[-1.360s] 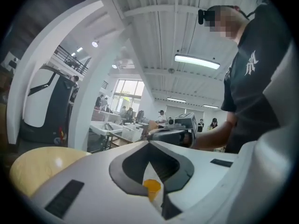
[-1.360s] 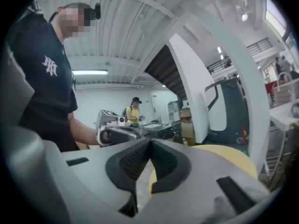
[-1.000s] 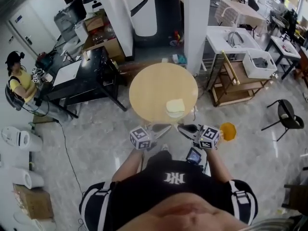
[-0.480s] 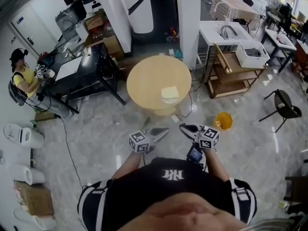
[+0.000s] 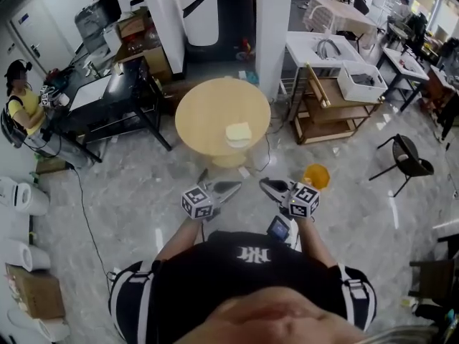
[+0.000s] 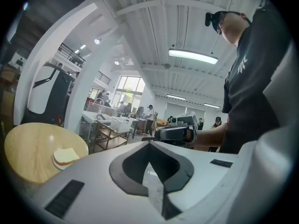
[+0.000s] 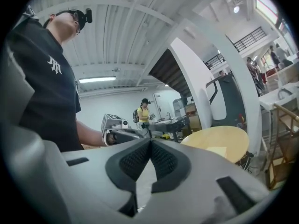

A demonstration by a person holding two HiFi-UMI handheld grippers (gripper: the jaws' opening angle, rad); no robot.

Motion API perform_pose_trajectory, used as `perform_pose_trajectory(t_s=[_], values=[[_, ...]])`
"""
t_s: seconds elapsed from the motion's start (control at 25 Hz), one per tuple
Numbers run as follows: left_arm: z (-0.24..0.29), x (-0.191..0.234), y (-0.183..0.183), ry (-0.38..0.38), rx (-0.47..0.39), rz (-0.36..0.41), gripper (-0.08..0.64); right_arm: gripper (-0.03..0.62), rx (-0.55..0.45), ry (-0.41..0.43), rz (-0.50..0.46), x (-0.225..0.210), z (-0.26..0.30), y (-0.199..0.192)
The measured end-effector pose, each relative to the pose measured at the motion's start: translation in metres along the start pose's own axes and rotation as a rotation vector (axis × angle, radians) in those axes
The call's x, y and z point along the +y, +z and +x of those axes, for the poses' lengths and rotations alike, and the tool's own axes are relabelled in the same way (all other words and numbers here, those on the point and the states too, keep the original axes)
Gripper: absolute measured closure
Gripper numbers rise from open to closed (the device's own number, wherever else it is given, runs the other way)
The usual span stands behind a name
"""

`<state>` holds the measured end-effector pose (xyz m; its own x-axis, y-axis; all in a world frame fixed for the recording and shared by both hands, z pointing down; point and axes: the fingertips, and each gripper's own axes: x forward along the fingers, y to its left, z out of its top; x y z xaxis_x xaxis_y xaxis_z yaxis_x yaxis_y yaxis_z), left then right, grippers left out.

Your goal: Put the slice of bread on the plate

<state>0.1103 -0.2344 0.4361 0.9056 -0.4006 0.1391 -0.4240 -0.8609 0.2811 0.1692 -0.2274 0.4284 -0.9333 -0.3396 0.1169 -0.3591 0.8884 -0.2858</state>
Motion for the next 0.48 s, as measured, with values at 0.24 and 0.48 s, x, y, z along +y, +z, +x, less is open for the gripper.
perform_pose_trajectory(t_s=[0.24,0.48], values=[[0.002,0.002,0.014,0.017,-0.046,0.002,0.548,0.594,0.0,-0.05,0.012,-0.007,-0.022,-0.006],[0.02,-0.014,0.026,-0.047,-0.043,0.063,0.548,0.594,-0.021,-0.089,0.011,-0.011,-0.041,-0.007]])
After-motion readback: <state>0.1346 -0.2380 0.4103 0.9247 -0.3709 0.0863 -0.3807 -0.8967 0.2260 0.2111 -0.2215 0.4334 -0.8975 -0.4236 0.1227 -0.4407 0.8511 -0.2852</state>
